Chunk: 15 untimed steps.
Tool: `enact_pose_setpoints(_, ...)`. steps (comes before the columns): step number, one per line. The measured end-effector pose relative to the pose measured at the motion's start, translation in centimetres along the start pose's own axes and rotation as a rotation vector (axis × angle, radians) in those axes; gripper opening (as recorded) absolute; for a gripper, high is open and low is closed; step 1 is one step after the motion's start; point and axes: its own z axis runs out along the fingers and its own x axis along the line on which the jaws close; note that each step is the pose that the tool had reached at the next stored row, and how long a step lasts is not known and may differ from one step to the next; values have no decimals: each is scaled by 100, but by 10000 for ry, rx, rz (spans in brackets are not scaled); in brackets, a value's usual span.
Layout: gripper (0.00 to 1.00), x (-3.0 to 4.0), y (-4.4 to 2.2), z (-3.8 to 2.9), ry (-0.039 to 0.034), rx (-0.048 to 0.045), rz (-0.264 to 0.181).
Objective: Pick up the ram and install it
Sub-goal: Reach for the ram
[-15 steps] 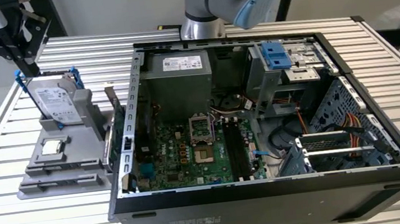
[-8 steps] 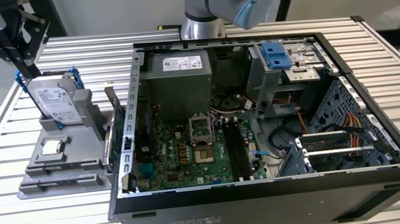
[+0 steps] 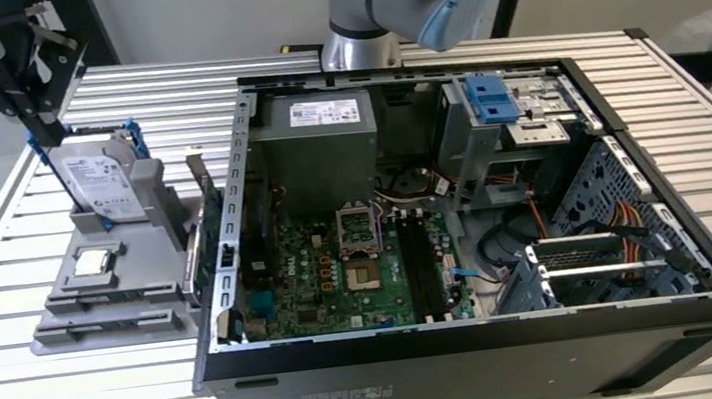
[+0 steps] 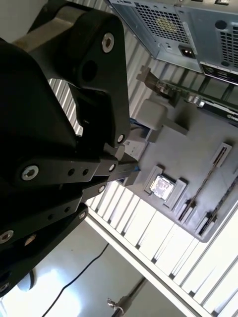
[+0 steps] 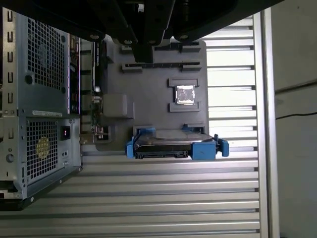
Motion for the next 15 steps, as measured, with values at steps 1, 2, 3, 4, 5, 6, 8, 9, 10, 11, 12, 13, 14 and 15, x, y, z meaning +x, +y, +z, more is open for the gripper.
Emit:
enact_pose_setpoints(1,0,-1,-14,-1,0,0,0)
enact_pose_setpoints(2,0,-1,-26,-1,0,0,-1)
enact_pose_setpoints(3,0,-2,-37,-2,0,0,-1)
enact_pose_setpoints(4,0,-2,-47,-2,0,0,-1)
enact_pose_setpoints(5,0,-3,-59,-3,0,0,0)
enact_pose_setpoints(6,0,-3,-70,-3,-1,0,-1)
enact_pose_setpoints(8,0,-5,-94,-5,1,0,-1)
enact_pose_setpoints(9,0,-5,-105,-5,0,0,0)
enact_pose_setpoints(10,0,-5,-117,-5,1,0,0)
enact_pose_setpoints(11,0,-6,-128,-6,1,0,0)
enact_pose_setpoints(12,0,-6,-140,-7,1,0,0)
enact_pose_setpoints(13,0,-7,-153,-8,2,1,0)
enact_pose_setpoints(14,0,-7,-165,-8,1,0,0)
enact_pose_setpoints(15,0,-8,-177,-8,1,0,0)
